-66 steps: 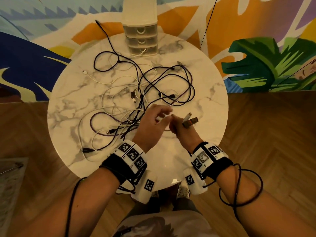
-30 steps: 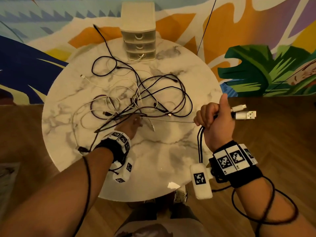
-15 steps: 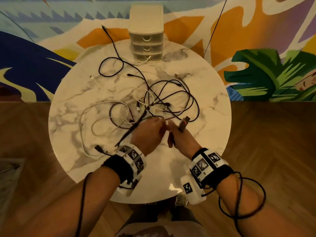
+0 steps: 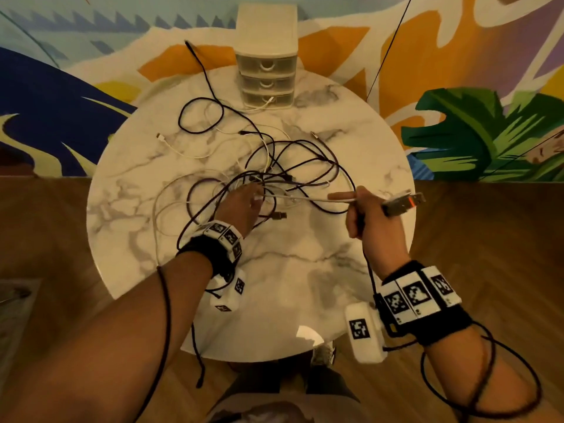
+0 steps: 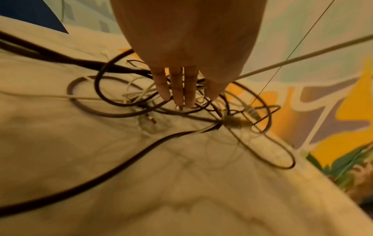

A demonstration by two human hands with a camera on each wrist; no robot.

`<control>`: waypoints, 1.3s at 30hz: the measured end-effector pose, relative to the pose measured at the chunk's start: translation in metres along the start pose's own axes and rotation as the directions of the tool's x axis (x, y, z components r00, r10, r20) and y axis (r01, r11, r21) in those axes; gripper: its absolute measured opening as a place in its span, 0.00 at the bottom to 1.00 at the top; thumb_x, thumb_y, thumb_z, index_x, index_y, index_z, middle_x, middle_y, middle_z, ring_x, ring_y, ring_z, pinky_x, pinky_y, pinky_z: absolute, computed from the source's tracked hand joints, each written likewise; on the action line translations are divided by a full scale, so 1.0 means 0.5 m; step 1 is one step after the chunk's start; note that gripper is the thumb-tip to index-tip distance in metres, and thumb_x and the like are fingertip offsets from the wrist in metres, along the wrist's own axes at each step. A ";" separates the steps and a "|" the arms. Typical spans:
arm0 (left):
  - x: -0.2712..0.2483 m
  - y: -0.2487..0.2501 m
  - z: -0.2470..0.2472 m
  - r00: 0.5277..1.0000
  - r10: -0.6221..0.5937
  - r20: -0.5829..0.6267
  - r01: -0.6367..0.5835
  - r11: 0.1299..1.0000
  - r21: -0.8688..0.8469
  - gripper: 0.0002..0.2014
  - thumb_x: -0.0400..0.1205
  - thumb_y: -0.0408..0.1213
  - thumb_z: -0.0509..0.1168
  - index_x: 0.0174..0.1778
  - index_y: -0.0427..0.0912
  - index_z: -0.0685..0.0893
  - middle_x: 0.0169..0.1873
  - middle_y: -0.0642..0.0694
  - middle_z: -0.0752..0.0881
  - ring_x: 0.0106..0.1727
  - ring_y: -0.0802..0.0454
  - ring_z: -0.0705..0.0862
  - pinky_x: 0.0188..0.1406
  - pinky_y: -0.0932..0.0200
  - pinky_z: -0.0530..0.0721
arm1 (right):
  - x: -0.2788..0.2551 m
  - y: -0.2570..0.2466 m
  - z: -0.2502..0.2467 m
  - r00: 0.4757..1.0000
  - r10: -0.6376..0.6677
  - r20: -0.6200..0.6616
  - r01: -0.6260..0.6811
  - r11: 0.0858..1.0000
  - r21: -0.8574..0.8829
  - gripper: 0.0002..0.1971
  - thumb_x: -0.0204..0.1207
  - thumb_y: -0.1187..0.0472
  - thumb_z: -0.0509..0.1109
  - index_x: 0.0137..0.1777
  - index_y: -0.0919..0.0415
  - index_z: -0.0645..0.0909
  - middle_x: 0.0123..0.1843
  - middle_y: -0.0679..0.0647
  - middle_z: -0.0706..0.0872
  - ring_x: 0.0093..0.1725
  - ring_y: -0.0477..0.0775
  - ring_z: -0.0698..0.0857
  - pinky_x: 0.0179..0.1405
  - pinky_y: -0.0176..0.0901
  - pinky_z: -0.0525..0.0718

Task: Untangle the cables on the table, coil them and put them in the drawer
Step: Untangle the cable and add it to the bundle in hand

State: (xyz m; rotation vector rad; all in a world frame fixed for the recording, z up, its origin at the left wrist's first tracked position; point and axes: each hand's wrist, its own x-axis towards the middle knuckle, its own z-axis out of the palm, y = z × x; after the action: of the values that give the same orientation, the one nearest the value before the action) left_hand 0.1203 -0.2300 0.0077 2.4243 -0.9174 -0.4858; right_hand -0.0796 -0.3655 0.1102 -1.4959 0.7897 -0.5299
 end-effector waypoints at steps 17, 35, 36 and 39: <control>-0.111 0.077 0.027 0.938 0.346 -0.009 -0.323 0.884 0.338 0.08 0.75 0.39 0.59 0.43 0.43 0.83 0.41 0.43 0.86 0.43 0.39 0.84 0.34 0.52 0.82 | 0.027 0.122 0.099 0.911 0.342 0.230 -0.249 0.901 -0.355 0.32 0.82 0.38 0.54 0.25 0.61 0.79 0.19 0.51 0.77 0.16 0.43 0.72 0.29 0.43 0.68; -0.118 -0.066 -0.020 0.738 -0.459 0.494 0.615 0.759 -0.213 0.08 0.84 0.35 0.59 0.49 0.39 0.83 0.35 0.45 0.85 0.33 0.48 0.84 0.23 0.62 0.80 | 0.037 0.190 0.092 0.794 0.590 0.147 -0.601 0.798 0.045 0.21 0.86 0.54 0.54 0.44 0.64 0.87 0.20 0.52 0.69 0.14 0.44 0.61 0.16 0.30 0.53; -0.123 -0.054 -0.008 0.743 -0.438 0.506 0.616 0.744 -0.260 0.07 0.84 0.34 0.59 0.48 0.41 0.82 0.36 0.45 0.84 0.34 0.49 0.83 0.23 0.63 0.79 | 0.038 0.192 0.092 0.794 0.589 0.150 -0.600 0.798 0.048 0.22 0.86 0.54 0.54 0.45 0.65 0.87 0.21 0.53 0.69 0.14 0.44 0.61 0.16 0.31 0.53; -0.119 -0.027 0.002 0.740 -0.495 0.455 0.671 0.513 -0.535 0.08 0.83 0.34 0.60 0.40 0.41 0.80 0.33 0.44 0.82 0.31 0.50 0.80 0.26 0.63 0.77 | 0.038 0.200 0.088 0.803 0.577 0.146 -0.587 0.809 0.032 0.22 0.86 0.54 0.54 0.44 0.64 0.87 0.21 0.54 0.69 0.16 0.45 0.60 0.16 0.31 0.53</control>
State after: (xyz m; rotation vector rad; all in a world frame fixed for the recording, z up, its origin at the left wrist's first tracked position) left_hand 0.0844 -0.1807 0.0081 1.9163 0.1121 -1.1669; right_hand -0.0505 -0.3467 0.0050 -1.1181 1.0579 0.0076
